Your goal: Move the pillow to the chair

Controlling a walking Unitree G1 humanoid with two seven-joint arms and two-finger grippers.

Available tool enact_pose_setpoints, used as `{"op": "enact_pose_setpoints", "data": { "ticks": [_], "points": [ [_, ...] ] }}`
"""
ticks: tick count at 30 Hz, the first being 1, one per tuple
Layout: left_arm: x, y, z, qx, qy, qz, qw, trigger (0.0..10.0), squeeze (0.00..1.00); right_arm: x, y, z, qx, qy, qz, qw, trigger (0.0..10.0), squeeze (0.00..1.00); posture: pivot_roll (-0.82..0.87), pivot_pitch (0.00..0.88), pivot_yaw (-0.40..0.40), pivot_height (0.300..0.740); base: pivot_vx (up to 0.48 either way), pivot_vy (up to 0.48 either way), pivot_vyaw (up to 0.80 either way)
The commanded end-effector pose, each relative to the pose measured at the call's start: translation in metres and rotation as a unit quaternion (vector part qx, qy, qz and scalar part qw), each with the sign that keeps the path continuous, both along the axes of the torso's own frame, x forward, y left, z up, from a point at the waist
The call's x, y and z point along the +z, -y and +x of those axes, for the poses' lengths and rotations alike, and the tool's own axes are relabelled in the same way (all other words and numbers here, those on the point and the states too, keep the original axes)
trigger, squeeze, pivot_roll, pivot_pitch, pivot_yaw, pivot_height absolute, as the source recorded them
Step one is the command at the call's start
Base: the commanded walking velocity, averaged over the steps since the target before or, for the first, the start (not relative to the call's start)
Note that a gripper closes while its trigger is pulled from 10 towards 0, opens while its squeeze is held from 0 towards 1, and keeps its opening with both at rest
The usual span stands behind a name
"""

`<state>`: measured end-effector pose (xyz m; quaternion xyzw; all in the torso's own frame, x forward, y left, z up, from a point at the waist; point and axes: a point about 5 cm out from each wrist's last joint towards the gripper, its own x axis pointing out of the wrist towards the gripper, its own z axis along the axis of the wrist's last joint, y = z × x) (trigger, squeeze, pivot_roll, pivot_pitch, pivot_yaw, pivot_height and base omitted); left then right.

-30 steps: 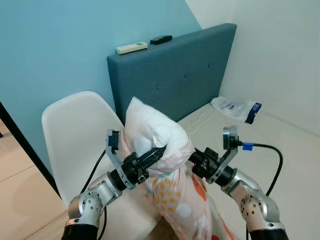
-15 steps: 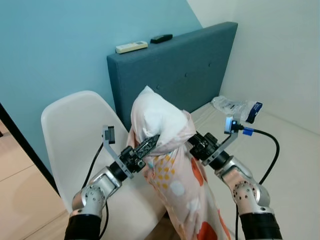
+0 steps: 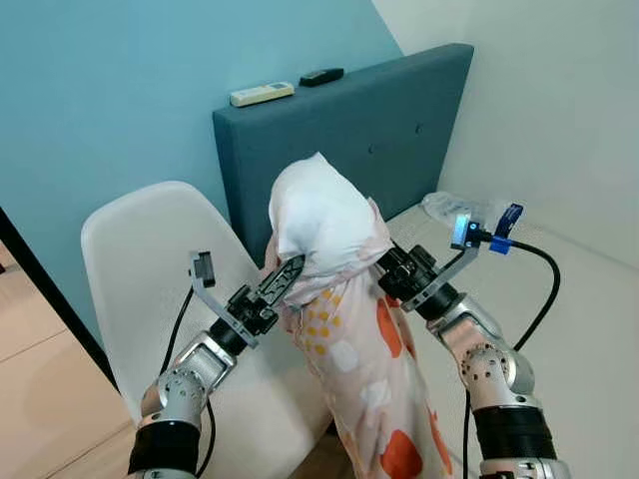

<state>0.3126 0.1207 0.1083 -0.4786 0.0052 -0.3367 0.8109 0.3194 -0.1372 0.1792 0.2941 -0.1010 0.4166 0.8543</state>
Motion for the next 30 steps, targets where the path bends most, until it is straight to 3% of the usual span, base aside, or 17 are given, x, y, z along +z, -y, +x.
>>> {"op": "enact_pose_setpoints", "data": {
  "ticks": [1,8,9,10,11,12,14,15,16,17,18,22,23,27,30],
  "points": [
    [-0.012,-0.010,0.000,0.025,-0.031,0.009,0.999,10.0,1.00,0.027,-0.004,0.000,0.011,0.070,0.027,0.997,0.0,0.00,0.00,0.000,-0.004,0.740,0.000,0.000,0.00],
    [-0.032,-0.031,0.001,0.078,-0.080,0.027,0.993,10.0,1.00,0.024,-0.007,0.002,0.006,0.063,0.015,0.998,0.0,0.00,0.01,0.000,-0.005,0.740,0.000,0.000,0.00],
    [-0.045,-0.043,-0.001,0.116,-0.115,0.038,0.986,10.0,1.00,0.022,-0.006,0.005,-0.007,0.056,0.012,0.998,0.0,0.00,0.01,0.000,-0.005,0.740,0.000,0.000,0.00],
    [-0.045,-0.043,-0.001,0.116,-0.115,0.038,0.986,10.0,1.00,0.022,-0.006,0.005,-0.007,0.056,0.012,0.998,0.0,0.00,0.01,0.000,-0.005,0.740,0.000,0.000,0.00],
    [-0.053,-0.051,-0.003,0.140,-0.135,0.047,0.980,10.0,1.00,0.021,-0.004,0.007,-0.019,0.050,0.015,0.998,0.0,0.00,0.01,0.000,-0.006,0.740,0.000,0.000,0.00],
    [-0.067,-0.068,-0.007,0.195,-0.180,0.061,0.962,10.0,1.00,0.020,-0.001,0.011,-0.043,0.044,0.009,0.998,0.0,0.00,0.01,0.000,-0.006,0.740,0.000,0.000,0.00],
    [-0.067,-0.068,-0.007,0.195,-0.180,0.061,0.962,10.0,1.00,0.020,-0.001,0.011,-0.043,0.044,0.009,0.998,0.0,0.00,0.01,0.000,-0.006,0.740,0.000,0.000,0.00],
    [-0.075,-0.082,-0.012,0.238,-0.206,0.076,0.946,10.0,1.00,0.019,0.000,0.012,-0.050,0.044,-0.001,0.998,0.0,0.00,0.01,0.000,-0.005,0.740,0.000,0.000,0.00],
    [-0.075,-0.082,-0.012,0.238,-0.206,0.076,0.946,10.0,1.00,0.019,0.000,0.012,-0.050,0.044,-0.001,0.998,0.0,0.00,0.01,0.000,-0.005,0.740,0.000,0.000,0.00],
    [-0.081,-0.098,-0.017,0.287,-0.228,0.099,0.925,10.0,1.00,0.019,-0.001,0.012,-0.052,0.052,-0.013,0.997,0.0,0.00,0.02,0.000,-0.008,0.740,0.000,0.000,0.00],
    [-0.083,-0.104,-0.019,0.304,-0.234,0.120,0.916,10.0,1.00,0.020,-0.002,0.011,-0.053,0.060,-0.023,0.997,0.0,0.00,0.02,0.000,-0.008,0.740,0.000,0.000,0.63],
    [-0.083,-0.106,-0.019,0.308,-0.224,0.150,0.912,10.0,1.00,0.022,-0.004,0.011,-0.053,0.073,-0.033,0.995,0.0,0.00,0.02,0.000,-0.010,0.740,0.000,0.000,0.73],
    [-0.079,-0.100,-0.017,0.298,-0.190,0.200,0.914,10.0,0.00,0.024,-0.006,0.010,-0.048,0.082,-0.036,0.995,0.0,0.00,0.03,0.000,-0.014,0.740,0.000,0.000,0.76],
    [-0.076,-0.087,-0.012,0.283,-0.157,0.248,0.913,10.0,0.00,0.030,-0.009,0.011,-0.044,0.094,-0.038,0.994,0.0,0.00,0.03,0.000,-0.018,0.740,0.000,0.000,0.76],
    [-0.076,-0.081,-0.011,0.277,-0.151,0.258,0.913,10.0,0.00,0.033,-0.010,0.011,-0.043,0.100,-0.038,0.993,0.0,0.00,0.03,0.000,-0.018,0.740,0.000,0.000,0.76]
  ]
}}
